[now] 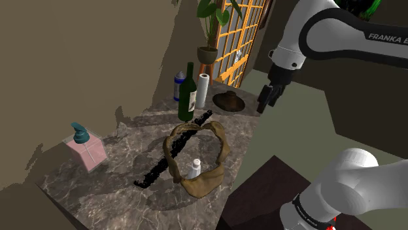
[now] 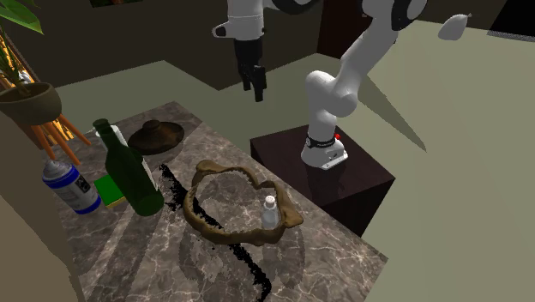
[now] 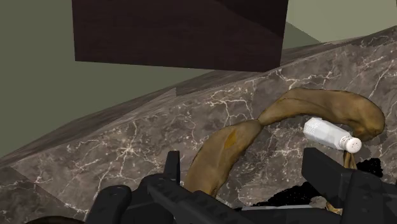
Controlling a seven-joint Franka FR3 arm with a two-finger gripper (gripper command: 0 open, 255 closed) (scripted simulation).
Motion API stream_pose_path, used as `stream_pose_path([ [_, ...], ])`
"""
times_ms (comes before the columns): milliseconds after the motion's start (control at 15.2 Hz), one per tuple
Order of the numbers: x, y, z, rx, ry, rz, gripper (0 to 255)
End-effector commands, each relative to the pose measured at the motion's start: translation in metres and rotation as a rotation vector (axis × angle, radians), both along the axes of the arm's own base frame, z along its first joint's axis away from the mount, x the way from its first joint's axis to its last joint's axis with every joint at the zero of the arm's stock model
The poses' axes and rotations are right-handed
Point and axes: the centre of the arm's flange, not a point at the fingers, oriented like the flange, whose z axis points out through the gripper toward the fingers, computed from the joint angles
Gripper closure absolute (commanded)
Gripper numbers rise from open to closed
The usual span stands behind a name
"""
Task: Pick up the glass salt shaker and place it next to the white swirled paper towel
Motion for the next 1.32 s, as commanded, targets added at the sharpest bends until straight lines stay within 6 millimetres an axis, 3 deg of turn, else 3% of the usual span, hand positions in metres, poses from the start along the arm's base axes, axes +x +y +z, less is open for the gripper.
stream_pose_path([
  [0,0.0,0.0,0.0,0.0,0.0,0.0,0],
  [1254,0.03,0.211,-0.128,0.008,-0.026,-0.177,0],
])
